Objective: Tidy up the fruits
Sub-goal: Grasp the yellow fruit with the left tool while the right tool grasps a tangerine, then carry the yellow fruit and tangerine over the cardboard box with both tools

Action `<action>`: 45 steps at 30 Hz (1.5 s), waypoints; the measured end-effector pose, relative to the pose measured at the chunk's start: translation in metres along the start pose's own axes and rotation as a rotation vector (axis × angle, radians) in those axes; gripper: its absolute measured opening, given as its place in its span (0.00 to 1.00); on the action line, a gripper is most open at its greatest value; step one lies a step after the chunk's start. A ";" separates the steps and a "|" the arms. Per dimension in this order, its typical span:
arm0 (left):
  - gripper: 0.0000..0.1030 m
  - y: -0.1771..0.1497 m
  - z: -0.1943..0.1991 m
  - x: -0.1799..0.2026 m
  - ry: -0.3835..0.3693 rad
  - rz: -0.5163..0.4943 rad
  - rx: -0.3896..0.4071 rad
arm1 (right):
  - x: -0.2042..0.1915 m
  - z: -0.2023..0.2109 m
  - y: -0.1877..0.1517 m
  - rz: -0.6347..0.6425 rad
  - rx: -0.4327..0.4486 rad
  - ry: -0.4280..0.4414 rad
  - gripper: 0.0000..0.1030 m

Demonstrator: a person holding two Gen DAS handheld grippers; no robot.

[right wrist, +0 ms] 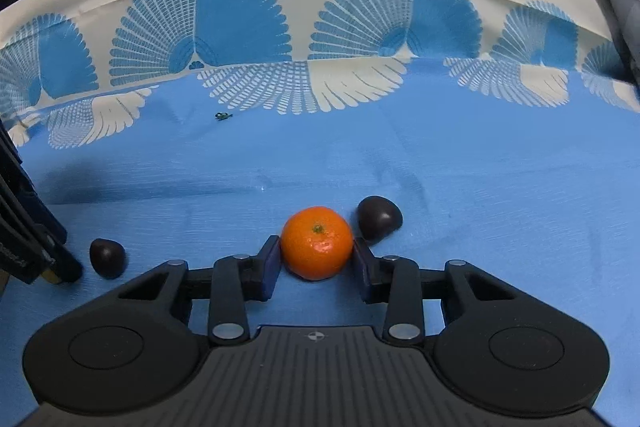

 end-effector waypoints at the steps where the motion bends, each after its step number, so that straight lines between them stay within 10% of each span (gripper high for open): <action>1: 0.27 0.000 0.004 -0.001 -0.009 0.008 0.017 | 0.004 0.003 0.000 -0.032 -0.013 0.009 0.38; 20: 0.27 -0.077 0.134 0.037 -0.143 0.235 0.317 | 0.023 0.149 -0.014 -0.129 -0.005 0.100 0.38; 45: 0.27 -0.414 0.254 0.111 -0.170 0.499 0.527 | -0.070 0.471 -0.084 0.021 0.079 0.378 0.38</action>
Point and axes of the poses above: each gripper's, at about its wrist camera, not at the fingertips, and z roughly against the way its jaws point, x to its right, y to its top, the point moved 7 cm from there along -z, roughly the way its jaws point, and after that the axes turned 12 degrees about -y, right-handed, at the moved point
